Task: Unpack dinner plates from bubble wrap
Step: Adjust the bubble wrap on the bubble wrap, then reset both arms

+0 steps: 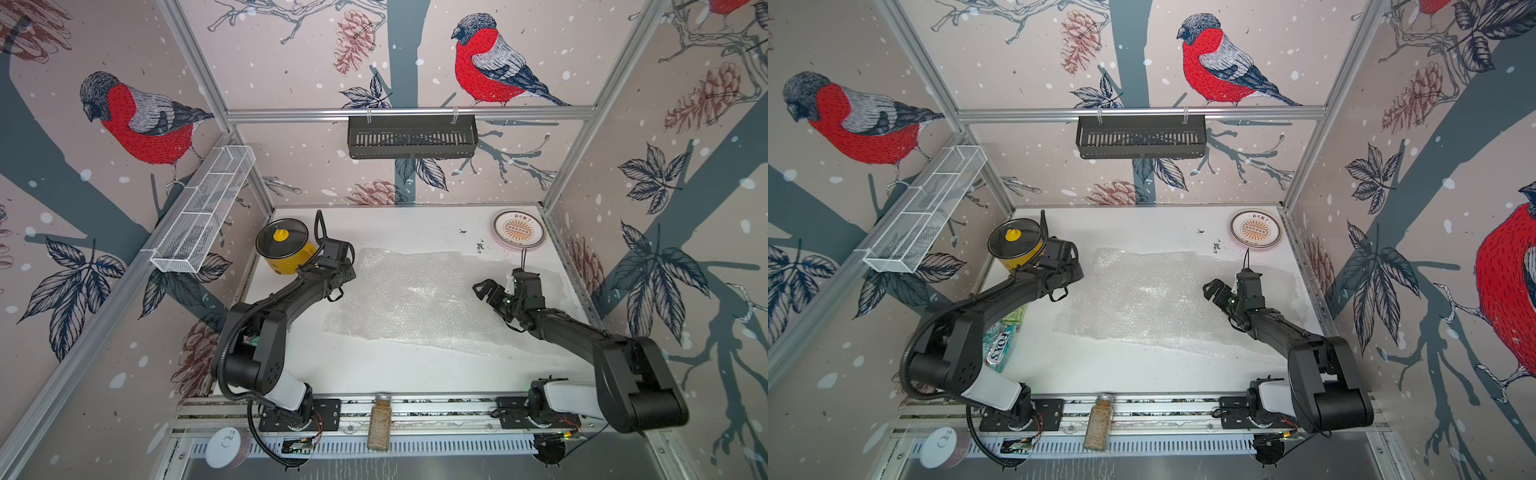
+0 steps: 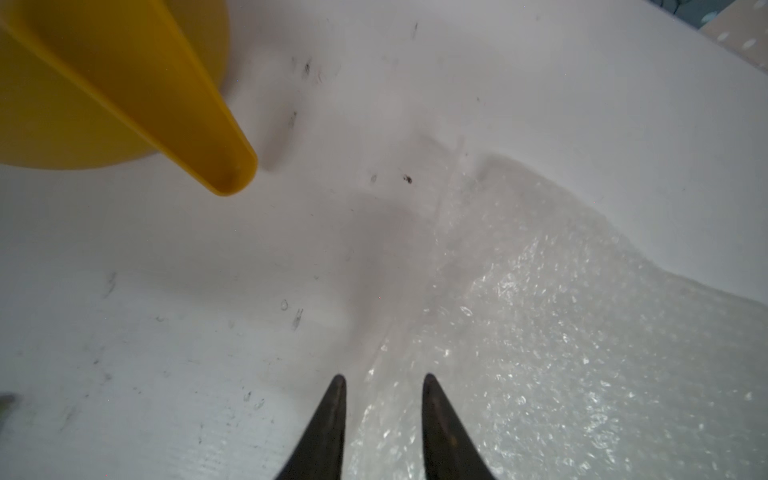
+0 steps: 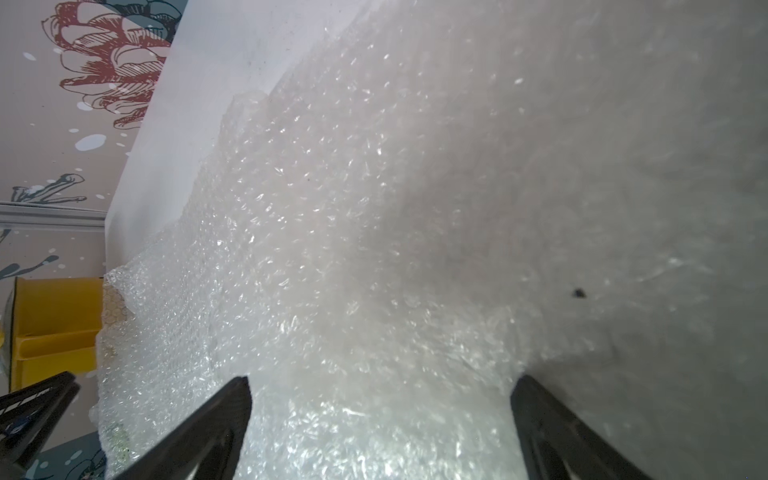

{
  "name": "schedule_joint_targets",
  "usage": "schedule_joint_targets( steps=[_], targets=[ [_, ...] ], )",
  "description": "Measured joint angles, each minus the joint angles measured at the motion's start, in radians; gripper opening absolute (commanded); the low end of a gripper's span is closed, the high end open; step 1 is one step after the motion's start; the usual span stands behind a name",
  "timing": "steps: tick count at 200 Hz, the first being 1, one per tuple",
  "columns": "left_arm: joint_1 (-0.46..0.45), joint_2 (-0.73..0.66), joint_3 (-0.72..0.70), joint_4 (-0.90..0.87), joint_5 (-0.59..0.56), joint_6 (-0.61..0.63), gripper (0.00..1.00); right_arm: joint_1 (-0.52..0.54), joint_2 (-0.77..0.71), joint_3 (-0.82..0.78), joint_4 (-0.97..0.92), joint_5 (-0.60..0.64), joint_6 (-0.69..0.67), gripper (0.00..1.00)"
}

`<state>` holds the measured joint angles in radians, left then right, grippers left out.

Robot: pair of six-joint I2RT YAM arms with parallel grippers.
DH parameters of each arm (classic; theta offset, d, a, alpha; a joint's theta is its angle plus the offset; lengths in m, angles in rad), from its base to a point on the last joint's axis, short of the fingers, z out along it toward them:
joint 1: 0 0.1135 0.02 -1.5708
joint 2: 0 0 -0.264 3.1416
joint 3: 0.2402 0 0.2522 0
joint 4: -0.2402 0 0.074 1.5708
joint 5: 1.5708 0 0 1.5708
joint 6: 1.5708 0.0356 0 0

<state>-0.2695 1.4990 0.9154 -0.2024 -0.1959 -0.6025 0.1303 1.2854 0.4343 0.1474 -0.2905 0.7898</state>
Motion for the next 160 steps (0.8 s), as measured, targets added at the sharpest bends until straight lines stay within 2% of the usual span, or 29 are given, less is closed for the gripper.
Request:
schedule_joint_targets(
  steps=[29, 40, 44, 46, 49, 77, 101, 127, 160],
  targets=[
    [0.004, -0.138, -0.011, -0.005, -0.018, -0.019, 0.65, 0.002, -0.082, 0.05, -0.09, 0.01, -0.009, 0.99],
    [0.004, -0.202, -0.023, 0.006, 0.011, -0.017, 0.79, 0.002, -0.111, 0.077, -0.117, 0.01, -0.022, 0.99],
    [0.004, -0.225, -0.029, 0.013, 0.027, -0.017, 0.87, 0.002, -0.126, 0.089, -0.128, 0.01, -0.032, 0.99],
    [0.004, -0.236, -0.033, 0.018, 0.039, -0.015, 0.95, 0.002, -0.131, 0.093, -0.133, 0.011, -0.034, 0.99],
    [0.004, -0.25, -0.039, 0.026, 0.053, -0.013, 0.98, 0.002, -0.141, 0.102, -0.142, 0.011, -0.035, 0.99],
    [0.002, -0.393, -0.153, 0.164, 0.254, 0.031, 0.99, 0.002, -0.25, 0.182, -0.191, 0.069, -0.105, 0.99],
    [0.001, -0.463, -0.256, 0.253, 0.275, 0.046, 0.99, 0.002, -0.33, 0.214, -0.203, 0.232, -0.165, 0.99],
    [0.001, -0.489, -0.329, 0.31, 0.139, 0.05, 0.99, -0.014, -0.39, 0.154, -0.129, 0.472, -0.228, 0.99],
    [0.004, -0.457, -0.444, 0.394, -0.128, 0.067, 0.99, -0.051, -0.399, -0.107, 0.158, 0.616, -0.354, 0.99]
  ],
)
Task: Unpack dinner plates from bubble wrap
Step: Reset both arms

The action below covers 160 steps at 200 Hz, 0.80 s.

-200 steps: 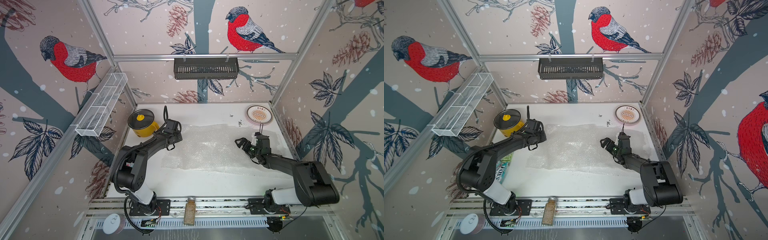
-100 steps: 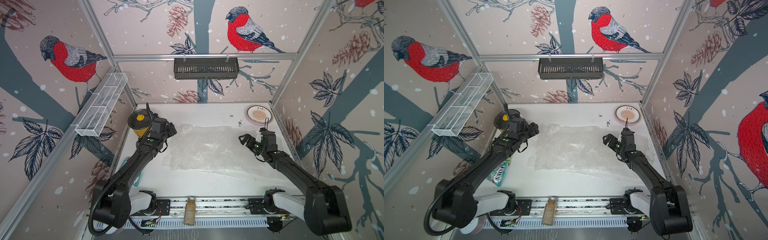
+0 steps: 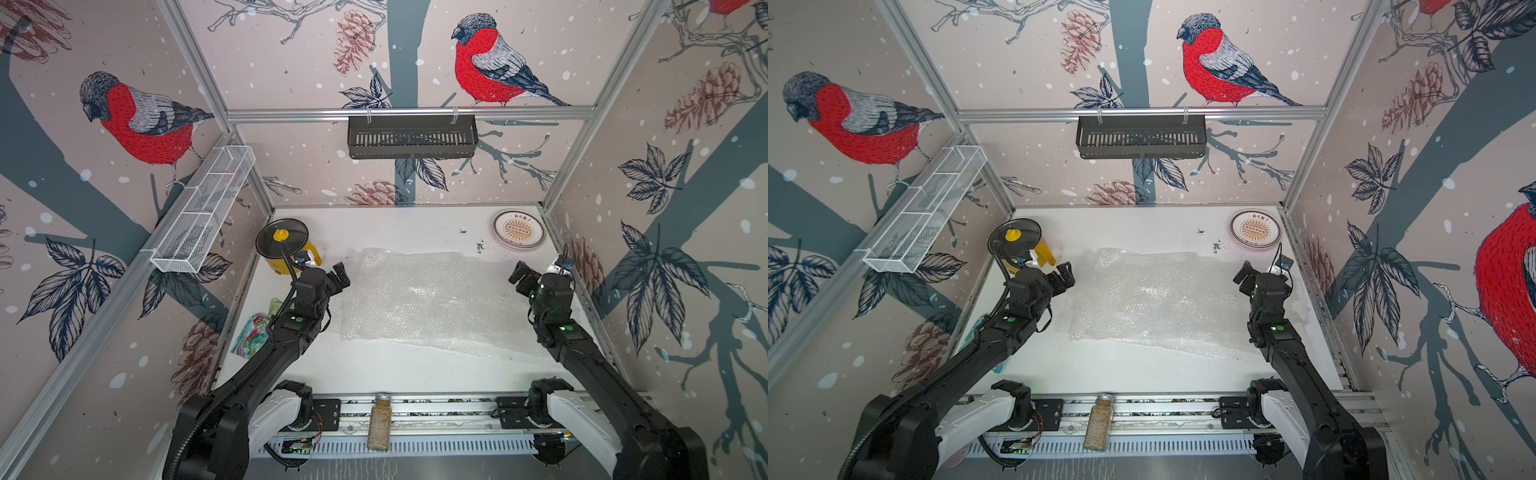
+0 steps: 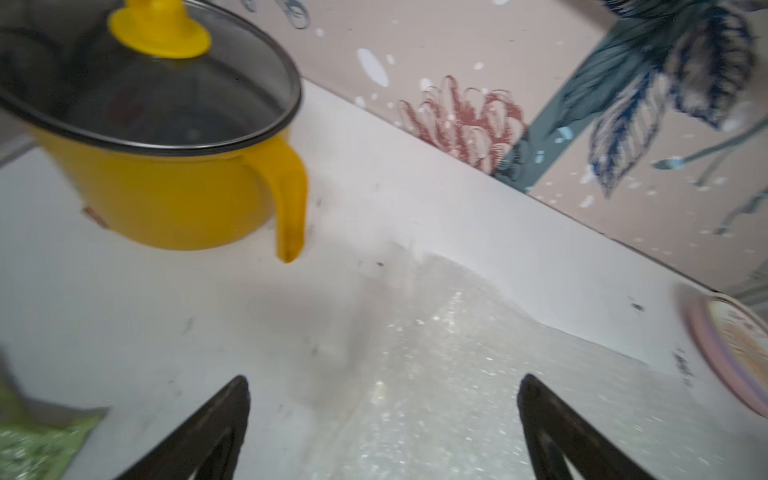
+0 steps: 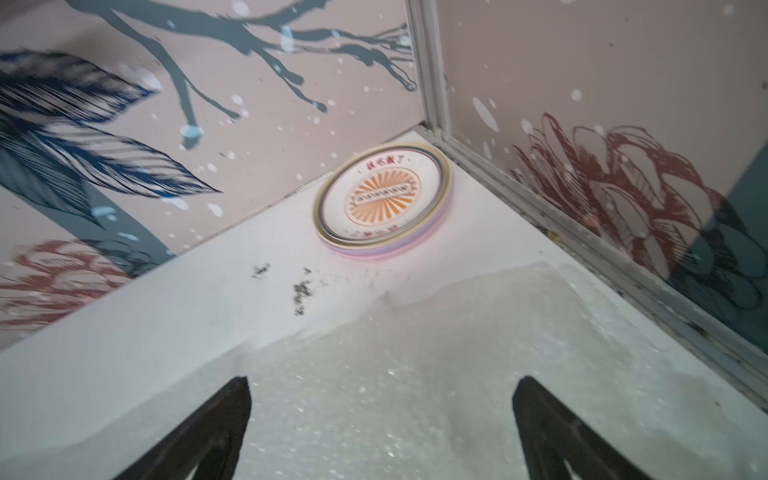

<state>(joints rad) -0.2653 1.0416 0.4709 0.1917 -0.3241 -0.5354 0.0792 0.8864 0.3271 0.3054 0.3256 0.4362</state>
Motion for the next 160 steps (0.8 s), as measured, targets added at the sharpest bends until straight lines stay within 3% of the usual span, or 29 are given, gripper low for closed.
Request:
schedule_joint_targets(
  steps=[36, 65, 106, 144, 160],
  targets=[
    [0.001, 0.066, -0.042, 0.1, -0.237, 0.081, 0.98, -0.037, 0.065, -0.093, 0.255, 0.065, -0.102, 0.99],
    [0.003, 0.115, -0.054, 0.205, -0.339, 0.18, 0.97, -0.063, 0.187, -0.151, 0.443, 0.074, -0.15, 0.99],
    [0.07, 0.271, -0.178, 0.523, -0.33, 0.338, 0.97, -0.091, 0.392, -0.187, 0.7, 0.064, -0.177, 1.0],
    [0.089, 0.417, -0.084, 0.655, -0.272, 0.437, 0.98, -0.052, 0.616, -0.163, 0.918, 0.033, -0.254, 1.0],
    [0.106, 0.48, -0.112, 0.744, -0.243, 0.475, 0.97, -0.019, 0.628, -0.133, 0.915, 0.04, -0.283, 0.99]
  ],
)
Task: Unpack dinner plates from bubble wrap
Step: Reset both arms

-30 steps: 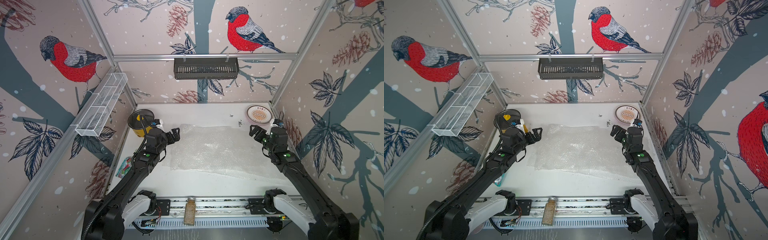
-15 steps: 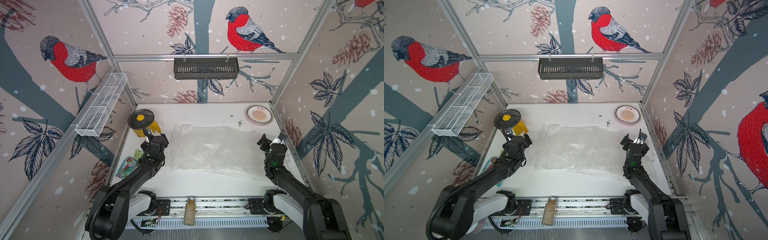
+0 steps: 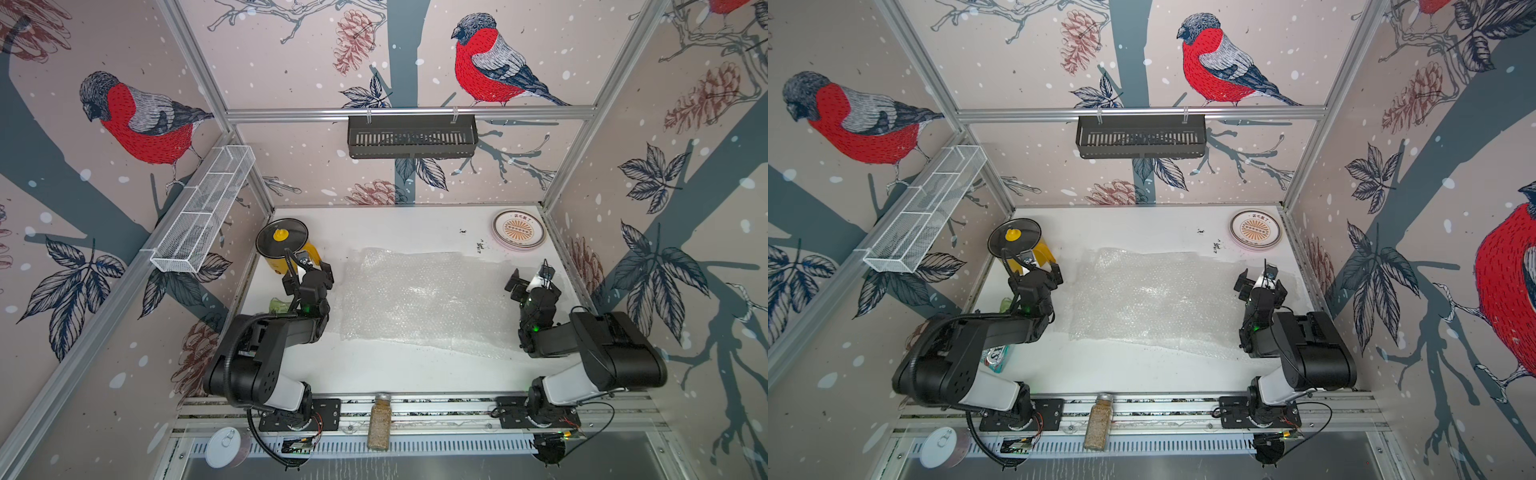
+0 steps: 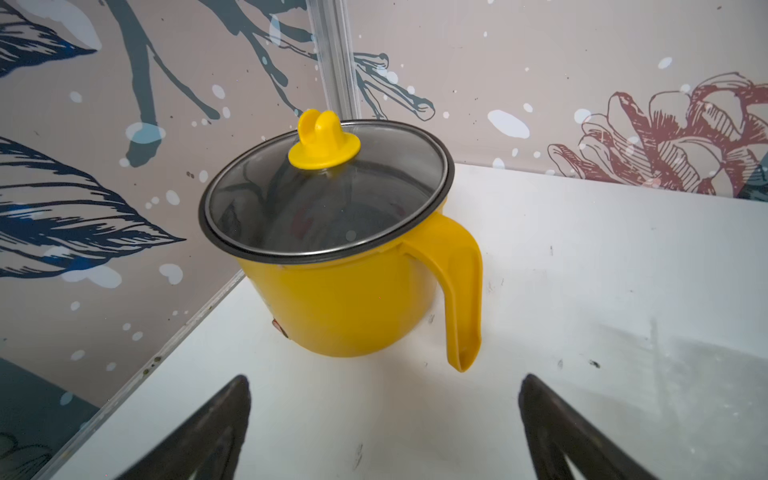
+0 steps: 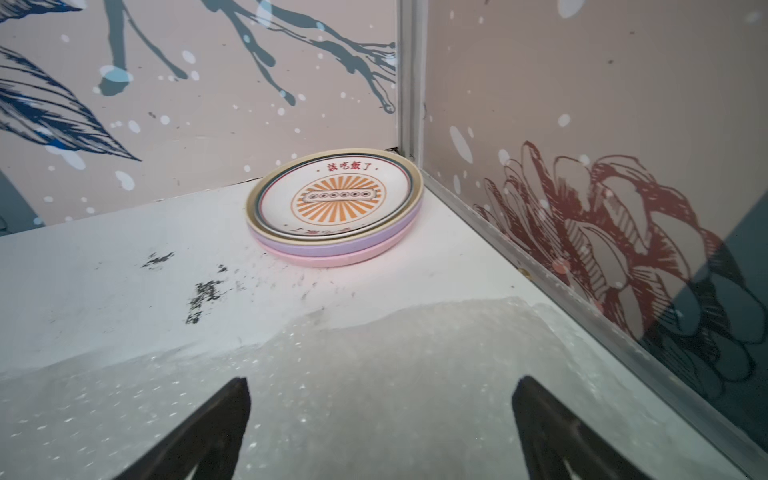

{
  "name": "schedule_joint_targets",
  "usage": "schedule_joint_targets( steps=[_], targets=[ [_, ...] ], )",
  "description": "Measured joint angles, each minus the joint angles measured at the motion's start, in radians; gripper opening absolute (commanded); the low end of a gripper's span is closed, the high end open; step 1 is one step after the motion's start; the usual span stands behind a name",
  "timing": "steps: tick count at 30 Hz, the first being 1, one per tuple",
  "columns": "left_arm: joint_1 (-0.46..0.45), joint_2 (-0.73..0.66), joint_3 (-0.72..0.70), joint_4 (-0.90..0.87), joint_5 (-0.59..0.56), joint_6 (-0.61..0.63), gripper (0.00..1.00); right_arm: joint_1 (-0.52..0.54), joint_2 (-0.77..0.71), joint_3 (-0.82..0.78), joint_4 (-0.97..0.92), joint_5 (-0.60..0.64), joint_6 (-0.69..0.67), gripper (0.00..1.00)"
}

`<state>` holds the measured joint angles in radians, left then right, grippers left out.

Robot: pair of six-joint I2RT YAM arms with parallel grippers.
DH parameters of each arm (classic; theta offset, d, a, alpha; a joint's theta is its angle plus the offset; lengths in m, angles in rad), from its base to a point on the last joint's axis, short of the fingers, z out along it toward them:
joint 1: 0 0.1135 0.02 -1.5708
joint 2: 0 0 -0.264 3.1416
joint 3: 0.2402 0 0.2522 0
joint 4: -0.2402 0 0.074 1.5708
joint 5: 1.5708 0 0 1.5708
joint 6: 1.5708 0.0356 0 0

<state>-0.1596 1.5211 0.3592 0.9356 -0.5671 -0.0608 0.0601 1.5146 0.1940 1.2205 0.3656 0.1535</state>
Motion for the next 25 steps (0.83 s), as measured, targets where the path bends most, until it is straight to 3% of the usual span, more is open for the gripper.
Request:
schedule_joint_targets(
  steps=[3, 6, 9, 13, 25],
  targets=[
    [0.041, -0.016, -0.028, 0.024, 0.071, 0.011, 0.99, 0.0, -0.006, 0.014, 0.021, 0.014, -0.007, 1.0],
    [0.118, 0.003, -0.144, 0.193, 0.138, -0.013, 0.99, 0.004, -0.007, 0.016, 0.008, 0.026, -0.022, 0.99],
    [0.122, -0.001, -0.131, 0.173, 0.22, -0.011, 0.99, 0.005, -0.008, 0.017, 0.007, 0.027, -0.022, 1.0],
    [0.124, -0.013, -0.121, 0.235, 0.241, -0.018, 0.99, 0.005, -0.009, 0.017, 0.006, 0.028, -0.023, 0.99],
    [0.124, -0.023, -0.079, 0.152, 0.278, -0.021, 0.99, 0.004, -0.009, 0.017, 0.006, 0.028, -0.025, 1.0]
  ],
)
